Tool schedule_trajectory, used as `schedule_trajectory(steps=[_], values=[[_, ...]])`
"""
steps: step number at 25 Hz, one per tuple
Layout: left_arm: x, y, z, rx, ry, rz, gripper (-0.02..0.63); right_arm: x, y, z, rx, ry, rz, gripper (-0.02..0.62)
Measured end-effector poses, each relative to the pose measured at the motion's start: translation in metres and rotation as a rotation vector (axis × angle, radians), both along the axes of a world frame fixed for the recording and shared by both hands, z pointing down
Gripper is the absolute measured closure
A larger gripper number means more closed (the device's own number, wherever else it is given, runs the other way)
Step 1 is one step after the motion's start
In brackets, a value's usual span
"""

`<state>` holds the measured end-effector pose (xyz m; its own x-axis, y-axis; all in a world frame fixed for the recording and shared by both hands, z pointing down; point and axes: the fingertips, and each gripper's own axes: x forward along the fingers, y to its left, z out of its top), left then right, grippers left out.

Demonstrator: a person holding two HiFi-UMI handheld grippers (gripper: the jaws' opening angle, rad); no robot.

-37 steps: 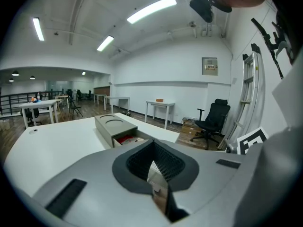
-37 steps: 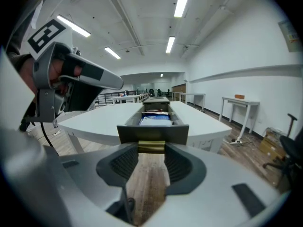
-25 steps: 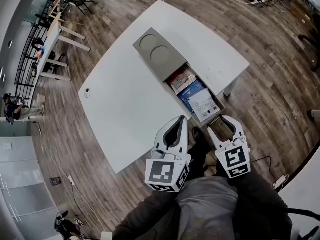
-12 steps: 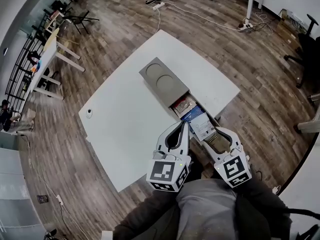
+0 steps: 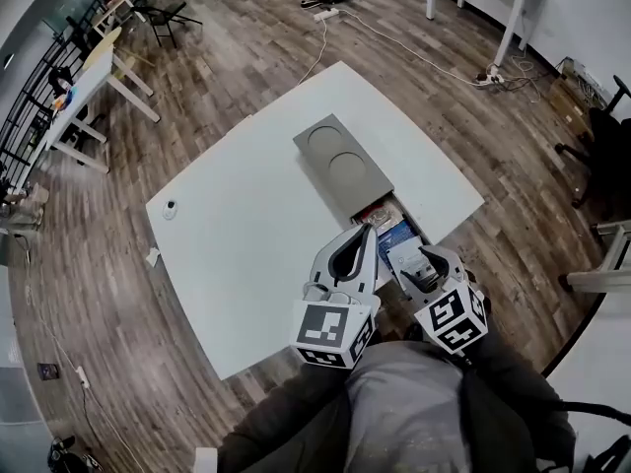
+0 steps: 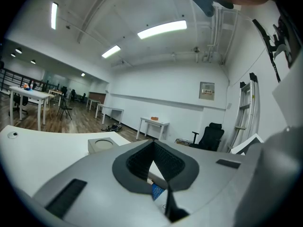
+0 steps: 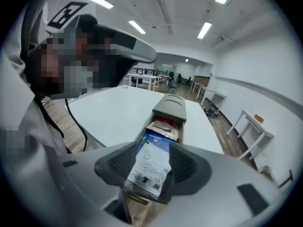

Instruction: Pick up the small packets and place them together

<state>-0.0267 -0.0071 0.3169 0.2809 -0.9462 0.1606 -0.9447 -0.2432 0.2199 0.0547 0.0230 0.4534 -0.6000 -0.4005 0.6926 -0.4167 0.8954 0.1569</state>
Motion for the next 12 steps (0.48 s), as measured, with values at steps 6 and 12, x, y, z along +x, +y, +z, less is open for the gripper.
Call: schedule_trajectory(steps=[6, 12], values=[[-0.013, -0.010, 0.012, -0.026, 0.018, 0.041, 0.603, -0.013, -0.006, 0.017, -0.048, 0.077, 0.032, 0.390], [-0.013, -0.021, 0.028, -0.079, -0.011, 0.057, 0.603, -0.005, -0.011, 0.051, -0.125, 0.211, -0.012, 0.313]])
